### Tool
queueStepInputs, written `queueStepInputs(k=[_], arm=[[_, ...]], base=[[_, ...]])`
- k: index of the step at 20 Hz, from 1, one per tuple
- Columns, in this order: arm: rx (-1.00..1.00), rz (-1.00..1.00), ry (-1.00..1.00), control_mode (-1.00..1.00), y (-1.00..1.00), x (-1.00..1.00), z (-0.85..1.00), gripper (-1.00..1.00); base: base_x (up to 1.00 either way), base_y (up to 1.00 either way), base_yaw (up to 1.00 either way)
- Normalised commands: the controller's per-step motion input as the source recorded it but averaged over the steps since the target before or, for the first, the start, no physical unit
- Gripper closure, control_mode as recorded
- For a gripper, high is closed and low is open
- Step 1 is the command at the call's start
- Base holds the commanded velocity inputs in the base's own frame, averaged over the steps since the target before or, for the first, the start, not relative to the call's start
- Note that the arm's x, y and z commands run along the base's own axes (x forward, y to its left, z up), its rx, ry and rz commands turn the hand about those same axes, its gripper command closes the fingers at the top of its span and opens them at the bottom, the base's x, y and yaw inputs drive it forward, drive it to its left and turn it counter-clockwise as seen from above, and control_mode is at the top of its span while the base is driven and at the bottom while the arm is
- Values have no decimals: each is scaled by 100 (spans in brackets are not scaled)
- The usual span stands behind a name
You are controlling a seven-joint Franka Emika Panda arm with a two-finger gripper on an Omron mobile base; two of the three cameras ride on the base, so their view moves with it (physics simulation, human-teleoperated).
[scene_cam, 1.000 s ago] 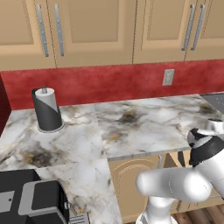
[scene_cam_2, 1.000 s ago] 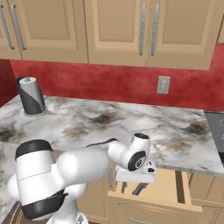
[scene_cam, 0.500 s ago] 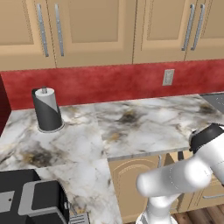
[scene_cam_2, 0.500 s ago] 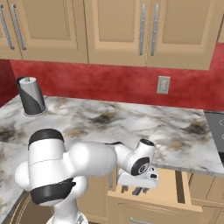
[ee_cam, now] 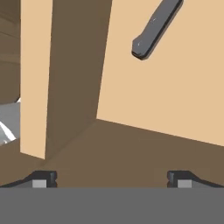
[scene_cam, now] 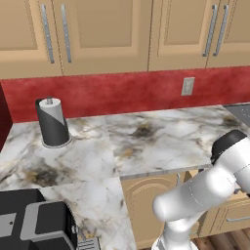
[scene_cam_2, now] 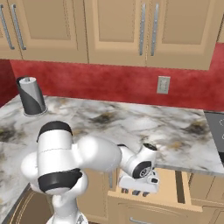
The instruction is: Pick up the knife from the drawer and place it on the cutting board. Then place the meat from the plate to the cutting board.
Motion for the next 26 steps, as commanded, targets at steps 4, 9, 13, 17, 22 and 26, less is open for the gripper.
queueStepInputs(k=[4,9,13,17,22,26], arm=[[1,0,2,-100,0,-40,0,-100],[0,0,3,-100,0,-54,-4,-100],[1,0,5,-100,0,-57,-6,-100],[3,-3,1,-100,14,-30,0,-100],[8,-5,0,-100,40,22,0,-100],[13,-6,0,-100,34,45,0,-100]], base=[[0,0,0],[0,0,0],[0,0,0],[0,0,0],[0,0,0],[0,0,0]])
